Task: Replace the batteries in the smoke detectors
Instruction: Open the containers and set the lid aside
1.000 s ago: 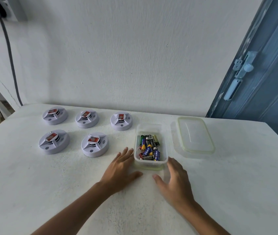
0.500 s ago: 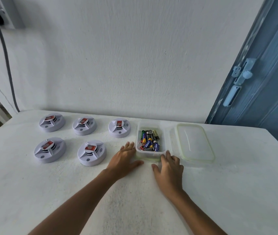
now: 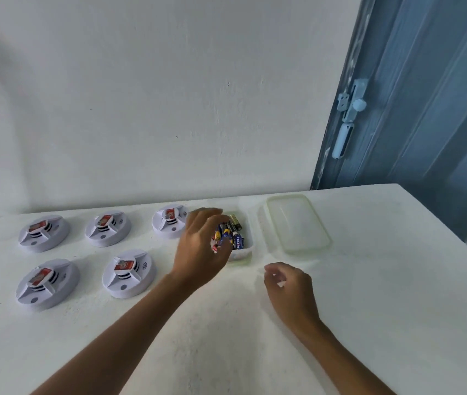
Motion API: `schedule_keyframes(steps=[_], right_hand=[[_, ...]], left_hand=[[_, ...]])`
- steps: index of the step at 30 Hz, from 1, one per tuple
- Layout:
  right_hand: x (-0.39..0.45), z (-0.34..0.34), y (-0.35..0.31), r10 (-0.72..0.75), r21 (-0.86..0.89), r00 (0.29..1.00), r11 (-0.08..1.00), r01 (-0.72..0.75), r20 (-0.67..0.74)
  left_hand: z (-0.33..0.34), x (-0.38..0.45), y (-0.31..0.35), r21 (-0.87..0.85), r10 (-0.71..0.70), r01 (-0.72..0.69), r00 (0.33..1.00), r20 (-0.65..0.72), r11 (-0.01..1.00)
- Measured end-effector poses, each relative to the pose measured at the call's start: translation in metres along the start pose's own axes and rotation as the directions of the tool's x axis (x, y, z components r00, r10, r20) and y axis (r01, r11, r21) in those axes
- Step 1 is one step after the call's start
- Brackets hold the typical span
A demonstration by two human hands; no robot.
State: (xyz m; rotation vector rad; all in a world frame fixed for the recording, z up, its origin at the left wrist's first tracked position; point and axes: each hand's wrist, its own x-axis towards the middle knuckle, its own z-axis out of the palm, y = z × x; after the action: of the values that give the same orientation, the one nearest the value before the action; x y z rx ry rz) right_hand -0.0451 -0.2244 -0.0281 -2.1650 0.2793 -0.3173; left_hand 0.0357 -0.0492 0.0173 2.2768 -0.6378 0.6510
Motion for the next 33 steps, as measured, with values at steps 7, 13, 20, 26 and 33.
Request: schedule_keyframes(steps=[7, 13, 20, 26, 33], right_hand=[[0.013, -0.057, 0.008, 0.487, 0.571, 0.833, 0.618, -0.541, 0.262], [0.036, -0.079, 0.017, 0.485, 0.659, 0.596, 0.052, -0.75, 0.64], [0.045, -0.074, 0.016, 0.47, 0.635, 0.526, -0.102, -0.765, 0.709], [0.045, -0.065, 0.015, 0.491, 0.632, 0.569, 0.046, -0.773, 0.66], [0.077, -0.128, 0.056, 0.193, 0.062, 0.419, 0.85, -0.524, 0.887]], left_hand=[[0.071, 0.044, 0.066, -0.054, 0.08, -0.061, 0.864, 0.497, 0.997], [0.101, 0.053, 0.084, 0.108, -0.092, 0.037, 0.815, 0.573, 0.993], [0.102, 0.049, 0.085, 0.127, -0.171, 0.118, 0.793, 0.585, 0.985], [0.104, 0.051, 0.08, 0.096, -0.177, 0.149, 0.784, 0.595, 0.984], [0.101, 0.046, 0.086, 0.068, -0.155, 0.144, 0.778, 0.609, 0.987]])
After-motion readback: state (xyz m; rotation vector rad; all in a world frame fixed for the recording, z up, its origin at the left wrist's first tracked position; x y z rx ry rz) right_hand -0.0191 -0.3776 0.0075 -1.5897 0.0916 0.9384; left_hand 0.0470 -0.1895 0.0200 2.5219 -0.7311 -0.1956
